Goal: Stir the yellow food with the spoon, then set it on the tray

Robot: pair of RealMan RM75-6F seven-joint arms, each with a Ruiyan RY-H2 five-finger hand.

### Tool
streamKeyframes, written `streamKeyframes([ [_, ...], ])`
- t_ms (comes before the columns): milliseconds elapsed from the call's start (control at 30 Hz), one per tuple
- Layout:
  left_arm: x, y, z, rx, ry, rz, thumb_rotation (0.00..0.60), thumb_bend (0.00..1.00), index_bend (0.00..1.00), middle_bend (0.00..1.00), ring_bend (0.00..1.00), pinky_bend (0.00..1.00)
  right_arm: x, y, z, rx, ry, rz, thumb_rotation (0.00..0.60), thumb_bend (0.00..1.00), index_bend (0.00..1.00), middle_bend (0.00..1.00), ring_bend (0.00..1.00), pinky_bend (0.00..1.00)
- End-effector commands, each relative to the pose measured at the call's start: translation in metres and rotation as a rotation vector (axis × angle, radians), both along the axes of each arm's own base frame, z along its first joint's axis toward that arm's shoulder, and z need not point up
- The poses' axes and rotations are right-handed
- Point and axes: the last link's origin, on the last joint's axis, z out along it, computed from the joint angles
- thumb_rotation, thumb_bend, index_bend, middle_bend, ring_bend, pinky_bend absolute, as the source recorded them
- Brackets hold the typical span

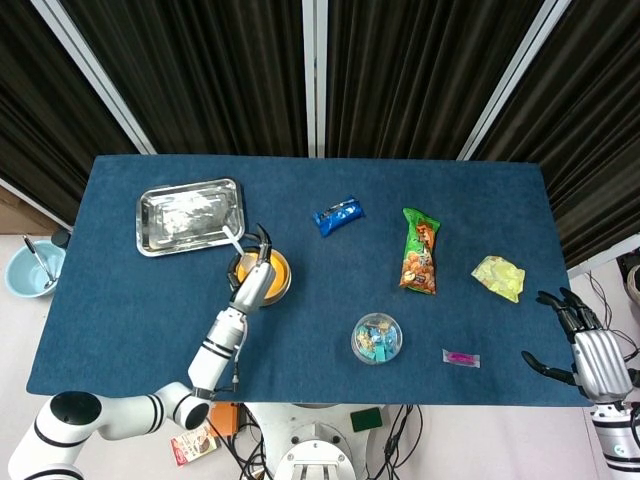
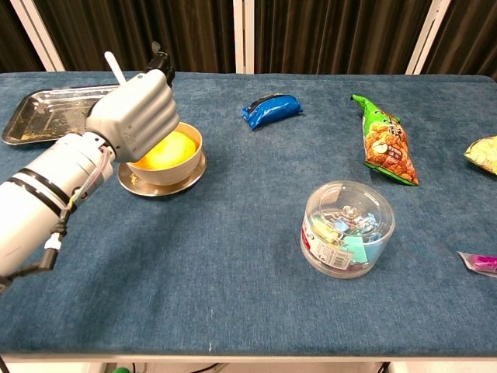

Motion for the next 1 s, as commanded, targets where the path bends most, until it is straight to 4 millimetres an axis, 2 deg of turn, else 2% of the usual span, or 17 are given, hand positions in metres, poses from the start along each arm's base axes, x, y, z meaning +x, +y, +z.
streamKeyframes([
  [33, 0.000, 0.001, 0.003, -0.014, -0.036, 0.003, 0.600, 0.42, 0.65, 0.39, 0.21, 0.20, 0.000, 0.000, 0.000, 0.001, 0.001, 0.001, 0.600, 0.15, 0.16, 0.21, 0.08, 0.19],
  [167, 0.002, 0.005, 0.011, -0.040, -0.147, 0.017, 0.600, 0.42, 0.65, 0.39, 0.21, 0.20, 0.001, 0.000, 0.001, -0.001, 0.002, 0.001, 0.600, 0.15, 0.16, 0.21, 0.08, 0.19],
  [367, 0.005, 0.015, 0.034, -0.094, -0.413, 0.066, 0.600, 0.41, 0.64, 0.39, 0.21, 0.20, 0.001, 0.001, 0.002, -0.004, 0.004, 0.001, 0.600, 0.15, 0.16, 0.21, 0.08, 0.19],
  [567, 0.002, 0.027, 0.056, -0.138, -0.743, 0.228, 0.600, 0.41, 0.64, 0.39, 0.21, 0.19, 0.002, 0.001, 0.002, -0.001, 0.008, 0.002, 0.600, 0.15, 0.16, 0.21, 0.08, 0.19],
  [767, -0.013, 0.047, 0.079, -0.163, -1.077, 0.444, 0.600, 0.41, 0.63, 0.39, 0.21, 0.19, 0.002, 0.002, 0.002, -0.002, 0.010, -0.002, 0.600, 0.15, 0.16, 0.21, 0.08, 0.19],
  [900, -0.032, 0.066, 0.087, -0.140, -1.134, 0.538, 0.600, 0.41, 0.62, 0.39, 0.21, 0.19, 0.003, 0.003, 0.001, 0.002, 0.013, -0.001, 0.600, 0.15, 0.16, 0.21, 0.08, 0.19],
  [1000, -0.044, 0.076, 0.085, -0.152, -1.180, 0.601, 0.600, 0.41, 0.61, 0.39, 0.21, 0.18, 0.004, 0.002, 0.002, 0.001, 0.019, -0.003, 0.600, 0.15, 0.16, 0.21, 0.08, 0.19],
])
